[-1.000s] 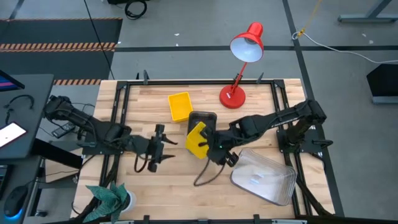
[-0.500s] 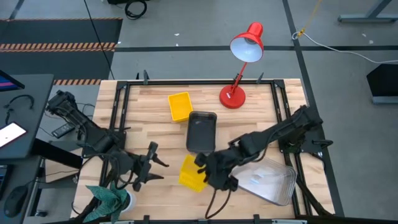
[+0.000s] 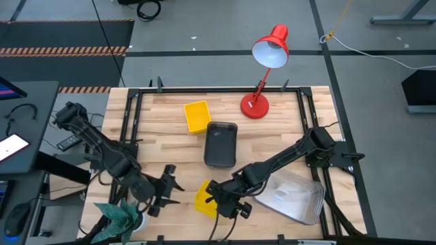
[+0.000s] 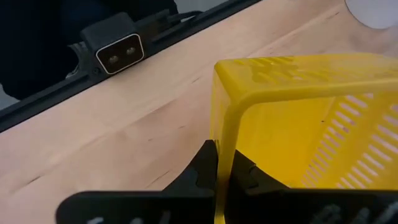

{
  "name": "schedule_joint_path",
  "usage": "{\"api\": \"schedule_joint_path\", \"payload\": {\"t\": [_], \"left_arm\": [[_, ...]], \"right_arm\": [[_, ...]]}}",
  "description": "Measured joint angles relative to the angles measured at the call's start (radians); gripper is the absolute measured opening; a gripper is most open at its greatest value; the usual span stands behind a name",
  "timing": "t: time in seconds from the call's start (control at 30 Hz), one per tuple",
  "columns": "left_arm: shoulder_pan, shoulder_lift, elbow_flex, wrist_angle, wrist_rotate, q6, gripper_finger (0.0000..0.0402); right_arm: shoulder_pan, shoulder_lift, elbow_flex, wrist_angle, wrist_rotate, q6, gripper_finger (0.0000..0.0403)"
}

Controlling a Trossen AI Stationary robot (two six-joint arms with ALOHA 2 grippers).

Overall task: Stack baskets by color
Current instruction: Stack the right yellow bin on the yellow bin

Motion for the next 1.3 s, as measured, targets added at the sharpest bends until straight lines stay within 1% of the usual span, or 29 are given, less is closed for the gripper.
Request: {"api": "schedule_joint_path", "payload": {"t": [0.07, 0.17, 0.37, 0.47, 0.73, 0.87, 1.03, 1.13, 1.3], "left_arm": [[0.008, 0.048, 0.029, -0.006, 0.018, 0.008, 0.0220], [0.020, 0.105, 0.104, -0.026, 0.032, 0.032, 0.0235], [0.054, 0.209, 0.237, -0.129, 0.045, 0.106, 0.0256], [0.083, 0.242, 0.259, -0.126, 0.086, 0.115, 0.0255], [0.171, 0.309, 0.260, -0.101, 0.217, 0.107, 0.0237], [0.187, 0.344, 0.261, -0.092, 0.317, 0.123, 0.0217], [0.195, 0.380, 0.261, -0.044, 0.399, 0.170, 0.0172], [0.199, 0.384, 0.261, -0.020, 0.422, 0.201, 0.0142], [0.209, 0.384, 0.261, -0.006, 0.423, 0.201, 0.0084]], "right_arm": [[0.000, 0.002, 0.000, 0.000, 0.004, 0.003, 0.0004], [0.000, 0.002, 0.001, 0.006, 0.004, 0.012, 0.0004], [-0.002, 0.002, -0.003, 0.005, 0.004, 0.039, 0.0005], [-0.001, 0.002, -0.007, -0.002, 0.014, 0.021, 0.0005], [0.000, 0.002, -0.007, 0.000, 0.014, 0.013, 0.0005], [0.000, 0.002, -0.007, -0.001, 0.020, 0.000, 0.0005], [0.001, 0.002, -0.009, -0.007, 0.043, -0.009, 0.0007], [0.000, 0.001, -0.009, 0.000, 0.046, -0.009, 0.0014], [-0.003, 0.000, -0.009, 0.002, 0.074, 0.015, 0.0026]]}}
